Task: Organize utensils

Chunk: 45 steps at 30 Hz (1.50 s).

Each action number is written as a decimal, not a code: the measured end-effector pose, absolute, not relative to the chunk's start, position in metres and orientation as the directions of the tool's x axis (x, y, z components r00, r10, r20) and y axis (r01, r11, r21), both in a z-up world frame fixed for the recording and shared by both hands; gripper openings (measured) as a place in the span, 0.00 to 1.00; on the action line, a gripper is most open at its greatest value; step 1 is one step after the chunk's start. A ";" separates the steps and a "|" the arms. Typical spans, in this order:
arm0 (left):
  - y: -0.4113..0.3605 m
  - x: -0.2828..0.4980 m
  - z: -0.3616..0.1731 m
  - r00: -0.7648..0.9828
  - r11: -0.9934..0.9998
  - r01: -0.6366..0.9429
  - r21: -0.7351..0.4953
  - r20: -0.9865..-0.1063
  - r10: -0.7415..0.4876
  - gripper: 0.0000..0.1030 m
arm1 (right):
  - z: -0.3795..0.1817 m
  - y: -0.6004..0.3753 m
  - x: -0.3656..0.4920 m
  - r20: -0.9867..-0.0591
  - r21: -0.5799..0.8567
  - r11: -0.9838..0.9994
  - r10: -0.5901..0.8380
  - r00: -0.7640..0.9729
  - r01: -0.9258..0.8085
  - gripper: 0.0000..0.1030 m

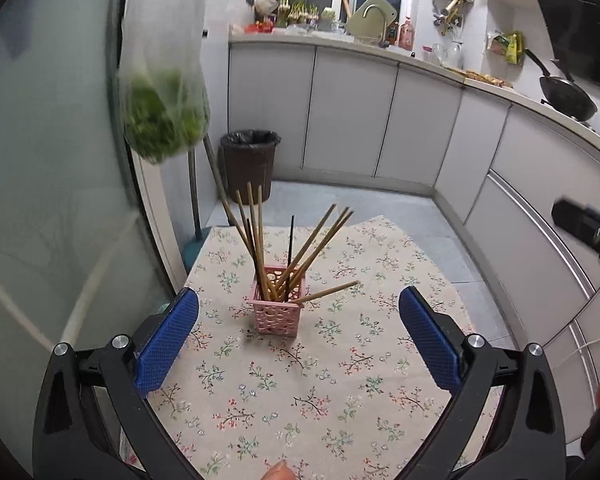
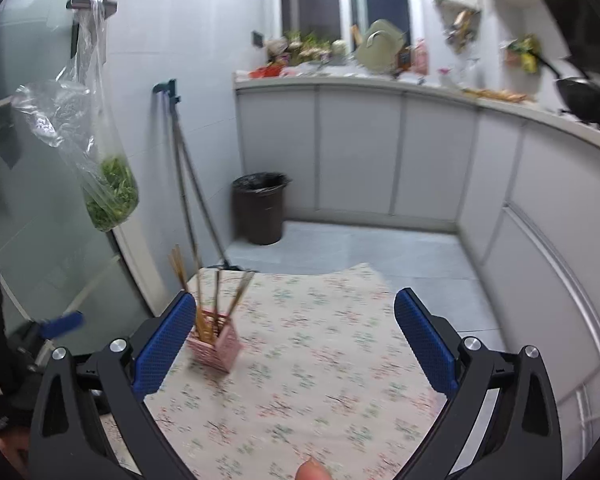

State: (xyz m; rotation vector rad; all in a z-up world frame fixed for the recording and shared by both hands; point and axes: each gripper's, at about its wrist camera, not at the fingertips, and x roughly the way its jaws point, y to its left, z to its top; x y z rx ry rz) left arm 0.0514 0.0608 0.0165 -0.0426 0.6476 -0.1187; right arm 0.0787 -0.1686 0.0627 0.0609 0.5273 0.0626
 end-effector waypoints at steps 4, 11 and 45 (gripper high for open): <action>0.048 0.029 0.034 0.807 0.997 0.067 -0.049 -0.585 -0.083 0.93 | 0.060 -0.183 0.049 -0.505 0.073 0.997 0.025 0.863 0.014 0.94; 0.030 0.001 0.050 0.844 1.000 0.026 0.015 -0.537 -0.013 0.93 | 0.055 -0.194 0.027 -0.516 0.083 0.995 -0.001 0.857 0.051 0.94; 0.026 -0.004 0.050 0.847 0.999 0.044 0.000 -0.530 -0.037 0.93 | 0.053 -0.188 0.022 -0.475 0.010 0.997 -0.060 0.878 0.074 0.94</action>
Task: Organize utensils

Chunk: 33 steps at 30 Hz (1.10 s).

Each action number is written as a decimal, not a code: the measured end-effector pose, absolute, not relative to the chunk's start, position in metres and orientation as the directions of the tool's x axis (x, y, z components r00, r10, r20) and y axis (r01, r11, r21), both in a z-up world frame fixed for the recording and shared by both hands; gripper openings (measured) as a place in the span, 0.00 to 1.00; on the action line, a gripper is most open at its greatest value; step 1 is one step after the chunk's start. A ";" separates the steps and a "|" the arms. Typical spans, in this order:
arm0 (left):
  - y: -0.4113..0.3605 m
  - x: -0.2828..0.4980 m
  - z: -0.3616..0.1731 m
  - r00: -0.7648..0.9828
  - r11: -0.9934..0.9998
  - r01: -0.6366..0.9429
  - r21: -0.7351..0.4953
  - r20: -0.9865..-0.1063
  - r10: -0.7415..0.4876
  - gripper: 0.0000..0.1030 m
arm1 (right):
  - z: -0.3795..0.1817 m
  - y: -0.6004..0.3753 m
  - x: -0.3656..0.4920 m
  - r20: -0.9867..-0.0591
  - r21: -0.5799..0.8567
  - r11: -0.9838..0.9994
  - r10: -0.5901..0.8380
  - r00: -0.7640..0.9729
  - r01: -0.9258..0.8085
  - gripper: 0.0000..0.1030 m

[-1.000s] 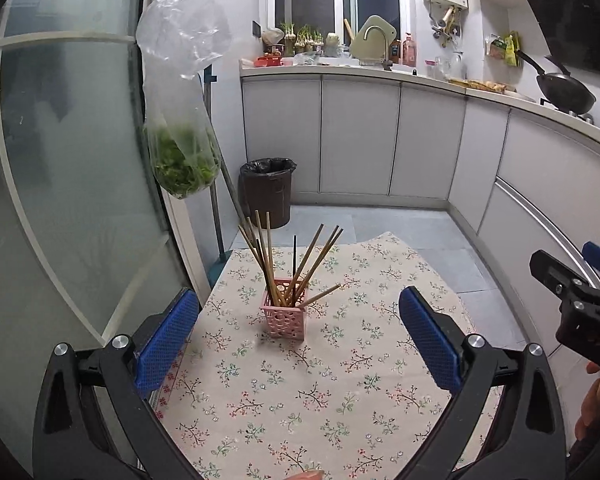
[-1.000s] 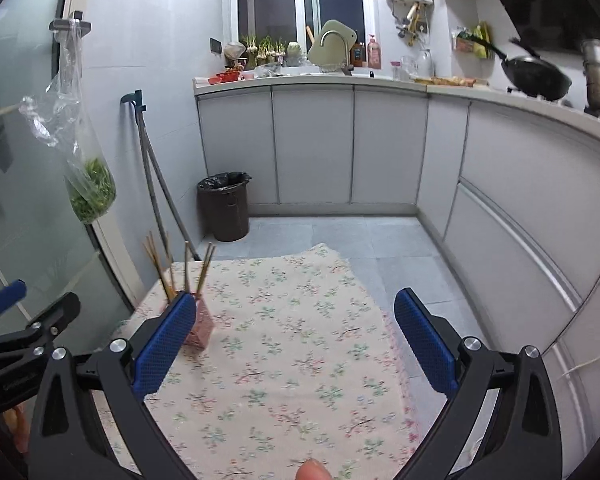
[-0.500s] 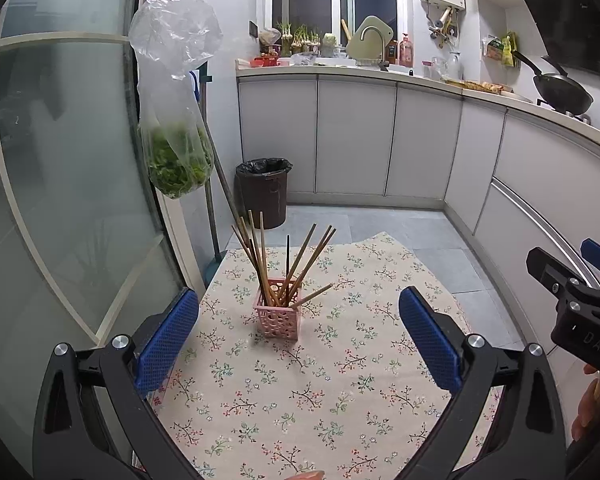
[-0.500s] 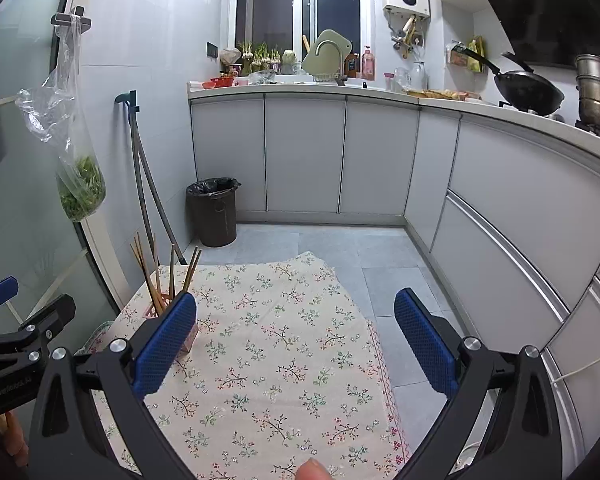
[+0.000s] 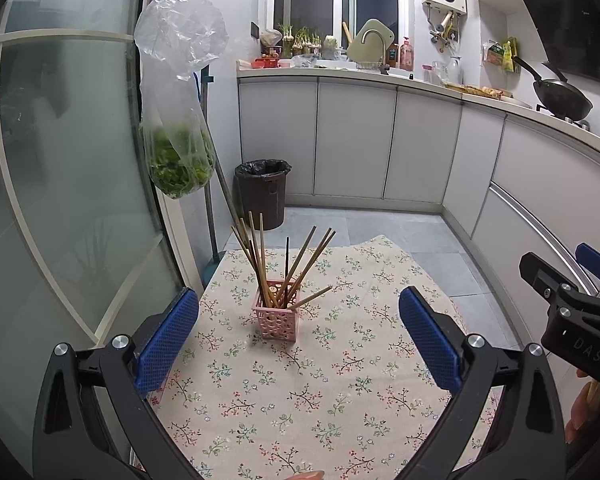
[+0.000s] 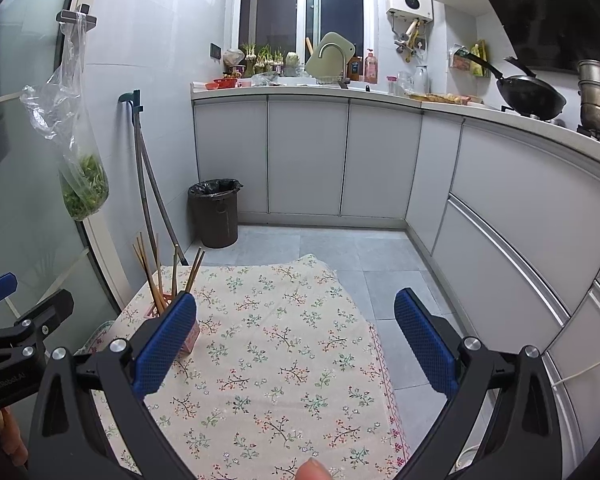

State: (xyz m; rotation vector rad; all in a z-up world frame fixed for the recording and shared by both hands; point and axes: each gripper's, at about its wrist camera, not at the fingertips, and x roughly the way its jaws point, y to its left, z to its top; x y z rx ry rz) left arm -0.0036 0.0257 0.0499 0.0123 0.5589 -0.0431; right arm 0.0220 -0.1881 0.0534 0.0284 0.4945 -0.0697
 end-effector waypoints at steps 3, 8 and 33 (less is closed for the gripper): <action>0.027 -0.004 0.050 0.847 0.999 0.040 -0.005 -0.531 -0.037 0.93 | 0.054 -0.189 0.022 -0.475 0.014 0.997 -0.061 0.878 0.077 0.94; 0.027 -0.004 0.051 0.850 0.999 0.033 -0.011 -0.526 -0.034 0.93 | 0.055 -0.190 0.021 -0.467 0.016 0.997 -0.063 0.882 0.079 0.94; 0.026 -0.002 0.050 0.846 0.999 0.045 -0.002 -0.531 -0.039 0.93 | 0.057 -0.194 0.021 -0.464 0.026 0.995 -0.073 0.883 0.096 0.94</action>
